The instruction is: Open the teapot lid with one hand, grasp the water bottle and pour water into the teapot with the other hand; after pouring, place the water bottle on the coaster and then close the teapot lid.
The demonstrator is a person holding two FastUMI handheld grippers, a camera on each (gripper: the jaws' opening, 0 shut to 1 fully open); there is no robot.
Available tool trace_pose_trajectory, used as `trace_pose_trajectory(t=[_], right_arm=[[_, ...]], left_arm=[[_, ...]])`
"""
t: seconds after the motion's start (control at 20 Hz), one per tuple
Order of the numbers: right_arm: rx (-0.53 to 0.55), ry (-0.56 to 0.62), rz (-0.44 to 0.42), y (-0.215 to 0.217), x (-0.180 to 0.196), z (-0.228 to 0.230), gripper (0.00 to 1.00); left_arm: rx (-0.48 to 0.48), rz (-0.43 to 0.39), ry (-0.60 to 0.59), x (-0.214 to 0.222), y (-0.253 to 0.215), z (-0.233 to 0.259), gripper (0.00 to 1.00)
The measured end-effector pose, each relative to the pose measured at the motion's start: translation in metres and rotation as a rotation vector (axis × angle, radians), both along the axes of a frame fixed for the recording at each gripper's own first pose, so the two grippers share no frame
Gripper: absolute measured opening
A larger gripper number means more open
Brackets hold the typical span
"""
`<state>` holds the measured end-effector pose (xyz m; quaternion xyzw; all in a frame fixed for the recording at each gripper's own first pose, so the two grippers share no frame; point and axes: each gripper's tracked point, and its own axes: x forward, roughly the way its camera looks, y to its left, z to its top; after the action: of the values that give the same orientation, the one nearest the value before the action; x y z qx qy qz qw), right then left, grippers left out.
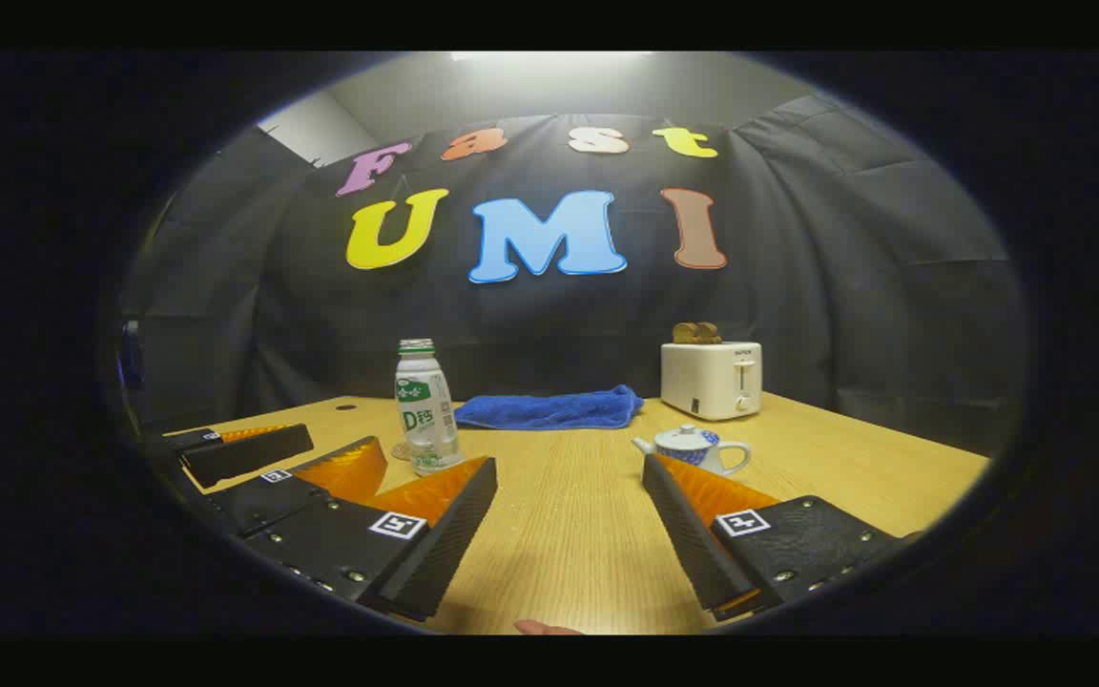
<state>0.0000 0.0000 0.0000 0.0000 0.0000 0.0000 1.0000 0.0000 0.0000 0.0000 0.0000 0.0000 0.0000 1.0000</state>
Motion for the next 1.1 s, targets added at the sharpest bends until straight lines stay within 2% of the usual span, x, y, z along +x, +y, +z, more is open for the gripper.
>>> trace_pose_trajectory(t=[0.05, 0.1, 0.95, 1.0, 1.05, 1.1], right_arm=[[-0.002, 0.001, -0.009, -0.0004, 0.0006, -0.0012, 0.95], [-0.003, 0.002, -0.01, -0.0004, -0.0001, -0.0009, 0.95], [-0.005, 0.0, -0.032, -0.0036, -0.0006, -0.0007, 0.95], [-0.004, -0.001, -0.036, -0.0038, -0.0007, 0.0001, 0.95], [-0.003, -0.003, -0.034, -0.003, -0.0005, -0.0002, 0.95], [-0.002, -0.004, -0.033, -0.0026, -0.0005, 0.0005, 0.95]], left_arm=[[0.0, 0.001, 0.0, 0.0001, 0.0, 0.0001, 0.94], [0.0, 0.002, 0.0, 0.0, -0.0001, 0.0005, 1.0], [0.001, 0.002, 0.002, 0.0007, 0.0001, -0.0006, 1.0], [0.0, -0.005, 0.003, 0.0006, -0.0011, -0.0011, 0.89], [0.0, -0.015, 0.003, 0.0006, -0.0023, -0.0009, 1.0], [0.0, -0.024, 0.002, -0.0003, -0.0028, -0.001, 0.94]])
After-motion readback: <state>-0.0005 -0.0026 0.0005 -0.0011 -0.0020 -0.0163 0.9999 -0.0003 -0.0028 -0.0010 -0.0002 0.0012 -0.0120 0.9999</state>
